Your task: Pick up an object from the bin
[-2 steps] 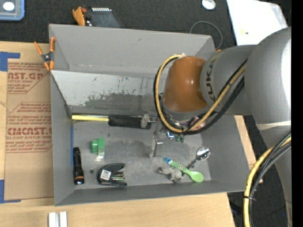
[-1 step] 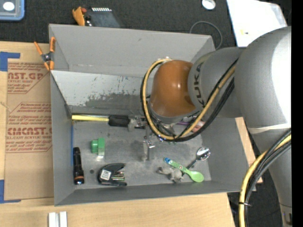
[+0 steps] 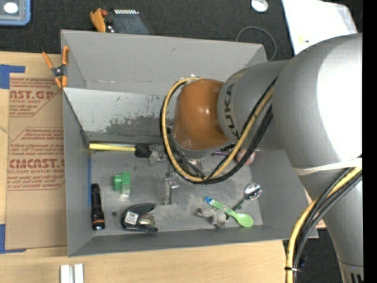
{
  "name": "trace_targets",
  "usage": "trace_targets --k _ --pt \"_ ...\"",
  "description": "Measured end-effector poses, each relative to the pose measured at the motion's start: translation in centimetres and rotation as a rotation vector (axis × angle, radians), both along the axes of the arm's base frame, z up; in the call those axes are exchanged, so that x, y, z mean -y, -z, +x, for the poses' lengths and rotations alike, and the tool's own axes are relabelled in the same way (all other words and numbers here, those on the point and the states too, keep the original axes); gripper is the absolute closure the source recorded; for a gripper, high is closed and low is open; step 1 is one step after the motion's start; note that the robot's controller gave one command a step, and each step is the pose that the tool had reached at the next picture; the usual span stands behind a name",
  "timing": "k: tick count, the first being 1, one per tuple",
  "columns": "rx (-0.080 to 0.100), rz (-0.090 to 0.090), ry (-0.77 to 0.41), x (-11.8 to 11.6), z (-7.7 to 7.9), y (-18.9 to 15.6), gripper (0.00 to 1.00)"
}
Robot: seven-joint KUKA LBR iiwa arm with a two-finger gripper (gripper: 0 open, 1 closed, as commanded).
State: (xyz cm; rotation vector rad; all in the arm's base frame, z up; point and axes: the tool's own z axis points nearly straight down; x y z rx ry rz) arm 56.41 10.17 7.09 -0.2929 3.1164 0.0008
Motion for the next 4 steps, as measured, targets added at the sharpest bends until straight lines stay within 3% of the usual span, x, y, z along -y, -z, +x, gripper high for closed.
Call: trace_targets --k 1,2,3,4 --pt "-0.002 0.002 -0.022 -0.6 0.5 0.1 0.0" --pt "0.001 -0.001 -0.261 -2.8 0.3 0.1 0.0" --pt "0.003 -0.002 -0.221 -6.8 -1.8 0.1 0.0" --pt "-0.004 0.004 -0.162 -7.5 -2.5 -1.3 0.0"
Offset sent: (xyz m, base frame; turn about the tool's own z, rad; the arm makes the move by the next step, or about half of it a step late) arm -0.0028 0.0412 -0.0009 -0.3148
